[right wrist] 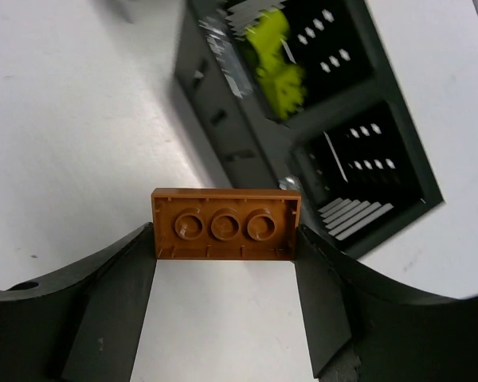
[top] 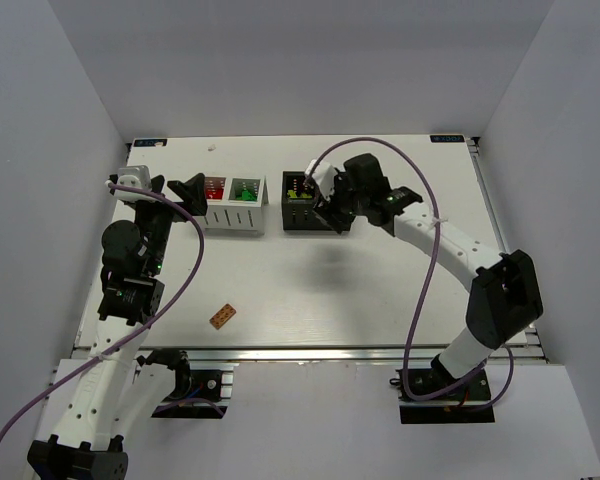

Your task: Sort the legos into containers by color

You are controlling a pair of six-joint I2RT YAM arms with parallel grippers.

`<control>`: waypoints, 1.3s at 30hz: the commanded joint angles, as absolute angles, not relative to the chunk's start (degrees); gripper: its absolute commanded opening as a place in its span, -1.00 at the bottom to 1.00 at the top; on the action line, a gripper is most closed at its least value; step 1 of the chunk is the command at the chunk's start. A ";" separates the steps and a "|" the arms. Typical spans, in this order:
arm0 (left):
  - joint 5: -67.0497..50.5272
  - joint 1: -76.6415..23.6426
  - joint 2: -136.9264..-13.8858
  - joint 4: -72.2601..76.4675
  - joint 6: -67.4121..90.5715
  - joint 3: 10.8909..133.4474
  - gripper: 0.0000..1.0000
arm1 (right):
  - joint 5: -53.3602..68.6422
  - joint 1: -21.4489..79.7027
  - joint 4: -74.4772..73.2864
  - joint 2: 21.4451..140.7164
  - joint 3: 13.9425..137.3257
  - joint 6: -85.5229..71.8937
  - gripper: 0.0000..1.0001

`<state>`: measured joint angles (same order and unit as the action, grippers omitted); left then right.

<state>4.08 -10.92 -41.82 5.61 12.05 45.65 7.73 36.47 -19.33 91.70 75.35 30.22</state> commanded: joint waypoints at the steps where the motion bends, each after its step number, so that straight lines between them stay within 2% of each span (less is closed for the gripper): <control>1: 3.78 -10.99 -41.31 5.98 12.04 45.62 0.96 | 5.28 33.67 -15.22 93.16 78.40 27.16 -0.33; 10: 3.60 -11.07 -41.31 5.98 12.04 45.62 0.96 | 5.10 29.27 -13.62 96.85 83.23 24.61 -0.29; 21: 3.60 -11.07 -41.40 5.98 12.22 45.62 0.96 | 4.66 28.92 -16.08 103.71 91.57 23.38 -0.03; 25: 3.51 -10.99 -41.40 5.98 12.74 45.35 0.96 | 4.39 28.65 -16.17 105.55 92.28 23.12 0.17; 36: 4.22 -10.99 -41.22 6.50 13.45 44.74 0.96 | 5.09 27.42 -16.61 105.82 91.58 22.94 0.48; 37: 4.22 -11.07 -41.39 6.50 13.45 44.65 0.96 | 5.18 27.25 -16.70 105.82 91.58 22.94 0.78; 39: 4.13 -10.99 -41.48 6.50 13.45 44.74 0.96 | 5.97 27.16 -16.96 105.91 91.41 23.03 0.79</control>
<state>4.10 -10.92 -41.54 6.07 13.15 44.56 4.78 27.64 -17.06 106.50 89.89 23.51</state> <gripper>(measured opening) 0.982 0.887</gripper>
